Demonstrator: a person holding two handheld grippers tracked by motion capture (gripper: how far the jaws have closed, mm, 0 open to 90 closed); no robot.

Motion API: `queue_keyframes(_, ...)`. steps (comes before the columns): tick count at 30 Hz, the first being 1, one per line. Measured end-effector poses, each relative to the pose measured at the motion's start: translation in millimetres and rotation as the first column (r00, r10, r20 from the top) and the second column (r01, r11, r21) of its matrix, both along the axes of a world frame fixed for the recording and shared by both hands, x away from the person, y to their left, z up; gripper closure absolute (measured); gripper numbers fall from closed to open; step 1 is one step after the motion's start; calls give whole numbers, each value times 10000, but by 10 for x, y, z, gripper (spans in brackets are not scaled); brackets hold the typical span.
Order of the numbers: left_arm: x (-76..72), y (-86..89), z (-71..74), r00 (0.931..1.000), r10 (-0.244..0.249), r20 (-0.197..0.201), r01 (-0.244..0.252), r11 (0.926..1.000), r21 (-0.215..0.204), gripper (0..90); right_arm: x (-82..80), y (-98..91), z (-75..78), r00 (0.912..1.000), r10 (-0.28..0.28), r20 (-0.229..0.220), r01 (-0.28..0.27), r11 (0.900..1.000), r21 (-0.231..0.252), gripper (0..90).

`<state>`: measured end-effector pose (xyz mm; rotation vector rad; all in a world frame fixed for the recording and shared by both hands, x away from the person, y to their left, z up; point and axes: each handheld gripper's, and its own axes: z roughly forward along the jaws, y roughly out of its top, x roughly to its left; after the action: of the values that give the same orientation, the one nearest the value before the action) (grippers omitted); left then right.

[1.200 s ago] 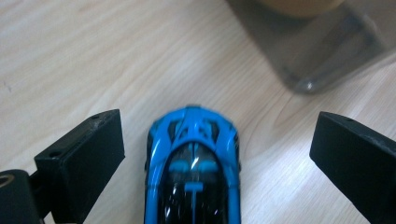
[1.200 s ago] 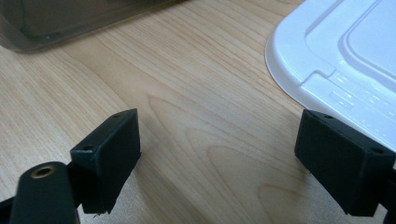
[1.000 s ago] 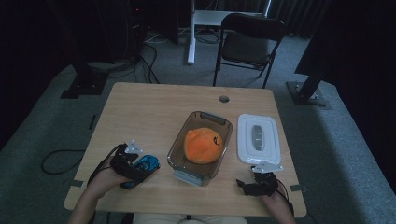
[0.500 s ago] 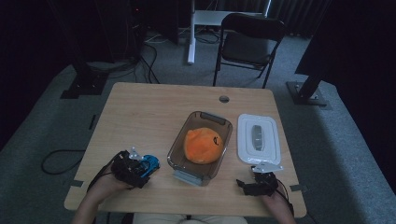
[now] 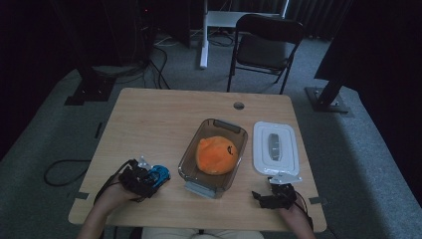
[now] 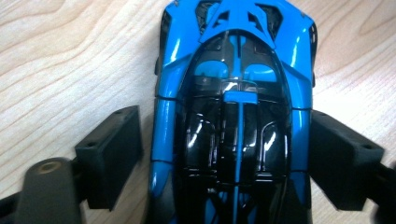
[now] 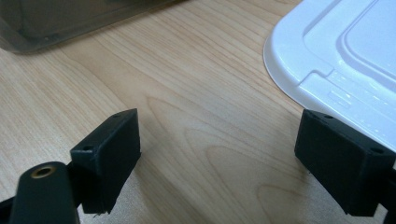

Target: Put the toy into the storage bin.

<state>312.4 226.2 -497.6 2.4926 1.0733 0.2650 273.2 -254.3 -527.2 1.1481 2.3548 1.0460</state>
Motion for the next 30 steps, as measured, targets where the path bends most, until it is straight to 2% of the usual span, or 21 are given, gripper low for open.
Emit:
queue_keyframes(1, 0, 0, 0, 10000, 0, 0, 0, 10000, 0, 257, 0, 1, 0, 10000, 2, 1, -2, 10000, -18, 136)
queue_keyframes(2, -7, -15, 12, 10000, -65, 30, 65, 10000, -38, 263, 0, 4, 0, 10000, -11, 10, 11, 10000, -33, 136)
queue_keyframes(9, 23, -30, 28, 9998, -134, -153, 135, 9999, 102, 266, 14, 27, -1, 10000, -68, 59, 69, 9998, -191, 137)
queue_keyframes(11, 41, -12, 36, 9995, -110, -306, 110, 9999, 6, 267, 20, 28, 0, 9999, -84, 62, 85, 9998, -169, 137)
queue_keyframes(14, 54, 5, 62, 9997, -70, -233, 74, 9998, 164, 267, 31, 28, 1, 9998, -158, 84, 159, 9998, -155, 143)
queue_keyframes(15, 55, 19, 90, 9999, -49, -135, 49, 10000, 27, 289, 33, 32, 1, 9998, -199, 101, 201, 9996, -180, 144)
queue_keyframes(17, 63, 33, 138, 10000, -10, -35, 10, 10000, 38, 290, 32, 44, 2, 9996, -245, 144, 249, 9993, -263, 144)
queue_keyframes(25, 108, 47, 262, 10000, -32, -15, 31, 9994, -332, 290, 45, 86, 13, 9987, -268, 437, 272, 9996, -86, 143)
queue_keyframes(28, 122, 35, 305, 10000, -51, 45, 52, 9995, -312, 290, 75, 136, 26, 9989, -130, 460, 129, 9999, 31, 143)
queue_keyframes(30, 139, 32, 345, 10000, 4, 79, -1, 9990, -443, 290, 101, 201, 35, 9989, 56, 474, -58, 10000, 52, 142)
